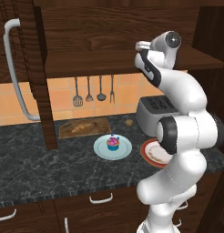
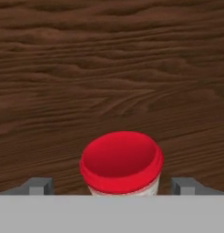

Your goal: From the different types of pastries on the counter, select a croissant and place it on the cutting board. Then retrieve a jar of jam from the cabinet and place it alongside the croissant on the cutting board.

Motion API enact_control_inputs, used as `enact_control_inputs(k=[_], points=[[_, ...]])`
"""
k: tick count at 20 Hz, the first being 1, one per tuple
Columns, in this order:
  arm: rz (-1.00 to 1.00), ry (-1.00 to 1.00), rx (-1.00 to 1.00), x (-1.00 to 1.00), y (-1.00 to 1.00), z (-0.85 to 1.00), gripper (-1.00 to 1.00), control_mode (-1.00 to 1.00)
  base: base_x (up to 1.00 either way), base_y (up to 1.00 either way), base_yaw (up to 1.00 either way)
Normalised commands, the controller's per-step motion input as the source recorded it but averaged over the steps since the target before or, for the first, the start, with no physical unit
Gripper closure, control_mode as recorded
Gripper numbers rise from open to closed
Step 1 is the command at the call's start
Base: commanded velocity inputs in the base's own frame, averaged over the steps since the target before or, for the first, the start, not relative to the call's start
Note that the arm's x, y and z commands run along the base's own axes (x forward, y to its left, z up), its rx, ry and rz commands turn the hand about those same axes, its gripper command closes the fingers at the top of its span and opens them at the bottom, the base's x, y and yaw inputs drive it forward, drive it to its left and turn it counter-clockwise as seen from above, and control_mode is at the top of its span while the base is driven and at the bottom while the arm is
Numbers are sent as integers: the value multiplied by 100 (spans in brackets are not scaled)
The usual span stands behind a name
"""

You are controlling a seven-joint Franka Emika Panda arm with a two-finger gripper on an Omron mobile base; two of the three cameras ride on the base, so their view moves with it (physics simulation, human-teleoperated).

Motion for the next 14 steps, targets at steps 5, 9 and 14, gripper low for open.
enact_control_inputs(k=[5, 9, 14], points=[[0, 0, 1, 26, -1, -3, -100, -100, 0, 0, 0], [0, 0, 0, 15, -2, -13, 100, -100, 0, 0, 0], [0, 0, 0, 0, 0, 0, 100, -100, 0, 0, 0]])
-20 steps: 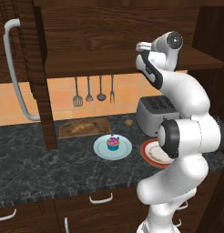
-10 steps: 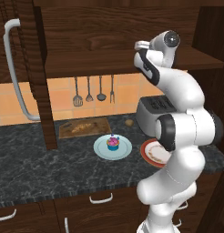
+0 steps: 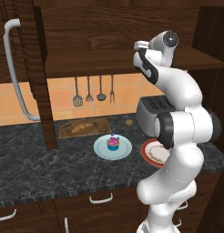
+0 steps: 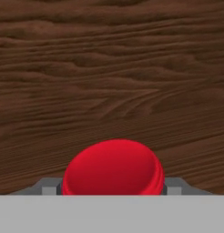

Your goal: From the different types of pastries on the counter, select a croissant and place it on the cutting board. Then retrieve a jar of jam from the cabinet and place it alongside the croissant on the cutting board.

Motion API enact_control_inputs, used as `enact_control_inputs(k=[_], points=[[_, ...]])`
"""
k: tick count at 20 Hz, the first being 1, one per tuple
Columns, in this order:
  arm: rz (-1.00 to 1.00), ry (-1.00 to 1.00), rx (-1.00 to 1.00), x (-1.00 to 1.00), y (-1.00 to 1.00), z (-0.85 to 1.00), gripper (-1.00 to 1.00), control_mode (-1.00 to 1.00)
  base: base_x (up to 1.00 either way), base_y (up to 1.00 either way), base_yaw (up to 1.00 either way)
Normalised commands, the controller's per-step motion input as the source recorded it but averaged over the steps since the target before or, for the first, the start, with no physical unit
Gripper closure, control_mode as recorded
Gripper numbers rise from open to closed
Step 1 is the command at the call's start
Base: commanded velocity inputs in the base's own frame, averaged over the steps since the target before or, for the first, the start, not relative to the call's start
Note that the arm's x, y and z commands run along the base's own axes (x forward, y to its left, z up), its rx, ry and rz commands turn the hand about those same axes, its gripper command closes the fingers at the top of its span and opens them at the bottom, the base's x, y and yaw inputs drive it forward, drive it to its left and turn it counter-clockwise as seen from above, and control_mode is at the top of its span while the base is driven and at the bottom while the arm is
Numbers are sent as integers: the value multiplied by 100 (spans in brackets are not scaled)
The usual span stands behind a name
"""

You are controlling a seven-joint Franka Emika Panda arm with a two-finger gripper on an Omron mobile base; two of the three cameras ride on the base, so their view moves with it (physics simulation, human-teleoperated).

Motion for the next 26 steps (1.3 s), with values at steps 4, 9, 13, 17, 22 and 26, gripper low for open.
enact_control_inputs(k=[4, 9, 13, 17, 22, 26], points=[[0, 0, 0, 0, 0, 0, 100, -100, 0, 0, 0], [0, 0, 0, 0, 0, 0, 100, -100, 0, 0, 0], [3, -5, -1, -44, 5, -6, 100, -100, 0, 0, 0], [5, 4, -11, -94, 58, -43, 100, -100, 0, 0, 0], [-1, 3, -3, -100, 49, 39, 100, -100, 0, 0, 0], [-13, 16, -2, -100, 62, 26, 100, -100, 0, 0, 0]])
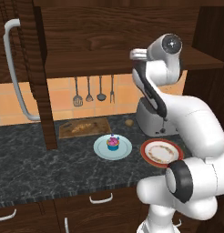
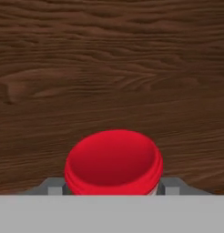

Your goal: From the different types of pastries on the counter, select a croissant and place it on the cutting board. Then retrieve a jar of jam from the cabinet and place it alongside the croissant on the cutting board.

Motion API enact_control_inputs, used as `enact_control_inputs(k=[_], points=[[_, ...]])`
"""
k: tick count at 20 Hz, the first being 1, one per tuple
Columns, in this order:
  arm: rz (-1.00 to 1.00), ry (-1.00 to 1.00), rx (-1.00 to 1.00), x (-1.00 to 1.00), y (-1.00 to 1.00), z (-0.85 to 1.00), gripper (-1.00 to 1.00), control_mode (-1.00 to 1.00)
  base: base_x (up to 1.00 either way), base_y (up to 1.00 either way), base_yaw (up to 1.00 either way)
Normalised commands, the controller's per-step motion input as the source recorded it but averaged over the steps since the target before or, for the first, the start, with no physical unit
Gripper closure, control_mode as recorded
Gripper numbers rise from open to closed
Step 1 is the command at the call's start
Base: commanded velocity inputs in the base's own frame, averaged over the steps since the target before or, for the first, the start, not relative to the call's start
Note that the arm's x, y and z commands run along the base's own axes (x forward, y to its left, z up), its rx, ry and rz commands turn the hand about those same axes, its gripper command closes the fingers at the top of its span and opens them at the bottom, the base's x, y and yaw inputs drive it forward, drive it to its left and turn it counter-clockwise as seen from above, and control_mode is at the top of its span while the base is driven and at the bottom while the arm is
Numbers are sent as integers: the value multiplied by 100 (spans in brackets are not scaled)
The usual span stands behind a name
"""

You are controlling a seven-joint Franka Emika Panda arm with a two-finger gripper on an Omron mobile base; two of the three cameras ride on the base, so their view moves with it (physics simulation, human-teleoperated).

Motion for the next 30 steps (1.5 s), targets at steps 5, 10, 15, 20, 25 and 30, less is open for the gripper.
enact_control_inputs(k=[5, 10, 15, 20, 25, 30], points=[[-15, 17, -1, -97, 73, -37, 100, -100, 0, 0, 0], [-12, 12, 0, -61, 57, -94, 100, -100, 0, 0, 0], [0, 12, 1, 23, 0, -92, 100, -100, 0, 0, 0], [0, 0, 1, 69, 15, -100, 100, -100, 0, 0, 0], [-9, -7, 6, 36, 61, -83, 100, -100, 0, 0, 0], [-16, 0, 6, 54, 35, -60, 100, -100, 0, 0, 0]])
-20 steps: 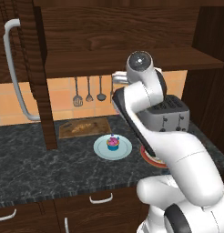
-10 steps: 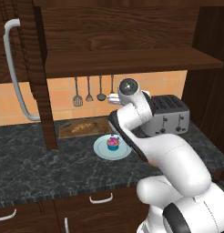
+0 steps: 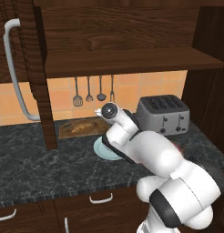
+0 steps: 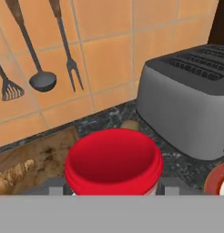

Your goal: From the different types of pastries on the counter, select a croissant and place it on the cutting board. Then retrieve a jar of jam from the cabinet and place it alongside the croissant on the cutting board.

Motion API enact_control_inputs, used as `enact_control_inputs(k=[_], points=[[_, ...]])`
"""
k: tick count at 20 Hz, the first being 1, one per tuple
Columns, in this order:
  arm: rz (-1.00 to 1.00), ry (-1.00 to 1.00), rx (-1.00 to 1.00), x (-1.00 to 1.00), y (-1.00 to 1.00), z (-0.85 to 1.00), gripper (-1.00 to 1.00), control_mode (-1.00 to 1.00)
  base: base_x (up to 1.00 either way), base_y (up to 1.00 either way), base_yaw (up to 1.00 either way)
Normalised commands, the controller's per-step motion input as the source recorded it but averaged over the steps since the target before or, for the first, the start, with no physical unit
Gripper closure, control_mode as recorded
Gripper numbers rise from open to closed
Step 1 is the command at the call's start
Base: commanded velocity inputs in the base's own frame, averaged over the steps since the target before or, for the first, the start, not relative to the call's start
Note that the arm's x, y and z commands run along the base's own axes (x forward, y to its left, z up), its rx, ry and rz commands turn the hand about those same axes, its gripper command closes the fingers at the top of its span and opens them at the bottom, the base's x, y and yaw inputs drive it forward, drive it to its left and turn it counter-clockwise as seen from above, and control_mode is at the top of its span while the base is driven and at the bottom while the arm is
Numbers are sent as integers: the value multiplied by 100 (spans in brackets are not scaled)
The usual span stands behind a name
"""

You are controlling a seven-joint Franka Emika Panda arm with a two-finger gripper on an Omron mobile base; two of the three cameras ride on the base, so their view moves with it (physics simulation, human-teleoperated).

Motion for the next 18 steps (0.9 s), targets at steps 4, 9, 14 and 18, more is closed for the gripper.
enact_control_inputs(k=[4, 9, 14, 18], points=[[-8, 2, 3, 72, 28, -36, 100, -100, 0, 0, 0], [-1, 3, 0, 66, 41, -31, 100, -100, 0, 0, 0], [0, 0, 0, 56, 17, -34, 100, -100, 0, 0, 0], [0, -2, 0, 33, 13, -55, 100, -100, 0, 0, 0]])
